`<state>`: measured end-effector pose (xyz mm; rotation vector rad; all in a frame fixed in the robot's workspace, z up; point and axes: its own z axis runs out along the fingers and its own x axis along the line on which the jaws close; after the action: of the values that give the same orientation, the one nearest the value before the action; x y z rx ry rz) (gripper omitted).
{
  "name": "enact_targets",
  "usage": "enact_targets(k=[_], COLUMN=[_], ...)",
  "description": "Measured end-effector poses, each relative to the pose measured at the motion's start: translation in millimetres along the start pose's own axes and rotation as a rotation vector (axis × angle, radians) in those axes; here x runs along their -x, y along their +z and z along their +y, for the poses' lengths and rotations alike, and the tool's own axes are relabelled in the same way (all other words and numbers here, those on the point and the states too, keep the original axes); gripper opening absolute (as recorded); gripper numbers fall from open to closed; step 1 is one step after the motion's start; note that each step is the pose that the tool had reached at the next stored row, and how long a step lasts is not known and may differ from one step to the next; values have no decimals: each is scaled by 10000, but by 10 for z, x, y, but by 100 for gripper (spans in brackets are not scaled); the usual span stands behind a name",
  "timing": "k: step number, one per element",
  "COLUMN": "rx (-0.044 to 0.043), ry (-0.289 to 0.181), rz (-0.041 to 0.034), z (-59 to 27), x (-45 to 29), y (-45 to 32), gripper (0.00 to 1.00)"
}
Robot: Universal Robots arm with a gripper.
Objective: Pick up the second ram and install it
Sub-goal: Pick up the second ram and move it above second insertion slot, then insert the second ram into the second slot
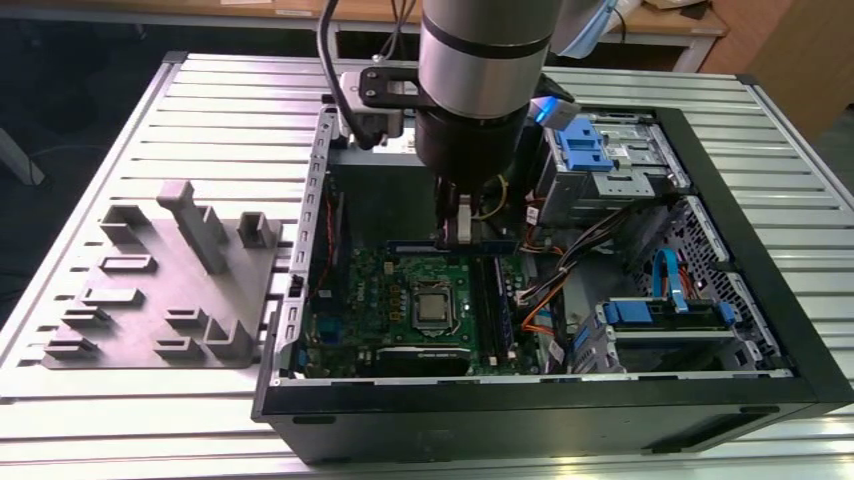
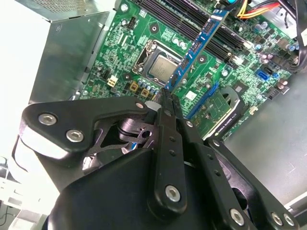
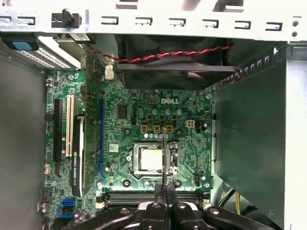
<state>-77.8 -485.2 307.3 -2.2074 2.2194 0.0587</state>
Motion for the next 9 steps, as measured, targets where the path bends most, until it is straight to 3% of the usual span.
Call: enact_targets(k=[9], rx=[1], ry=[0], rz=[1], z=[0], x=[0], y=[11], gripper=[8])
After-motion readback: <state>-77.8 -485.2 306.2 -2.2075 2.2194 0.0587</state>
